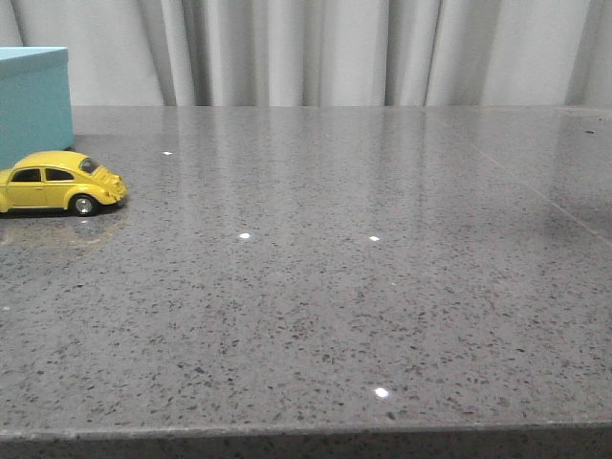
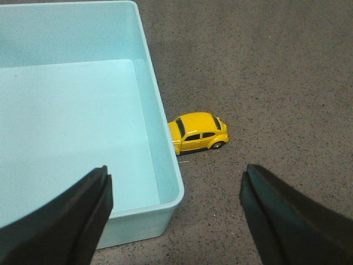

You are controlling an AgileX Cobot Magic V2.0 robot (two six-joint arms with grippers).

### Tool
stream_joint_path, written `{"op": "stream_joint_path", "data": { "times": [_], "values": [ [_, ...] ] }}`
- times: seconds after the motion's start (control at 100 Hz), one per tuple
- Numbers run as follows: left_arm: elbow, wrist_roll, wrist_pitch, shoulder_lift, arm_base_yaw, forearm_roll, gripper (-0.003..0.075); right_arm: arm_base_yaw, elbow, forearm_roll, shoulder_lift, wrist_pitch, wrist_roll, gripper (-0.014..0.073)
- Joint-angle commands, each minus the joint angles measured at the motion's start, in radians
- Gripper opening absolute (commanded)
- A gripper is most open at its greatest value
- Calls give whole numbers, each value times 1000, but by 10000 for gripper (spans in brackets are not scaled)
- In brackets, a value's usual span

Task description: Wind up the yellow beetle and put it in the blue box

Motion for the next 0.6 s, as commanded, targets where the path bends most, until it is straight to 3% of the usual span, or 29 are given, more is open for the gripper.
{"op": "stream_joint_path", "data": {
  "times": [0.0,0.59],
  "values": [
    [-34,-2,-66,13,-8,-21,482,-9,11,-62,-74,-18,-30,437],
    [-34,-2,-66,13,-8,-21,482,-9,343,-62,-441,35,-30,437]
  ]
}}
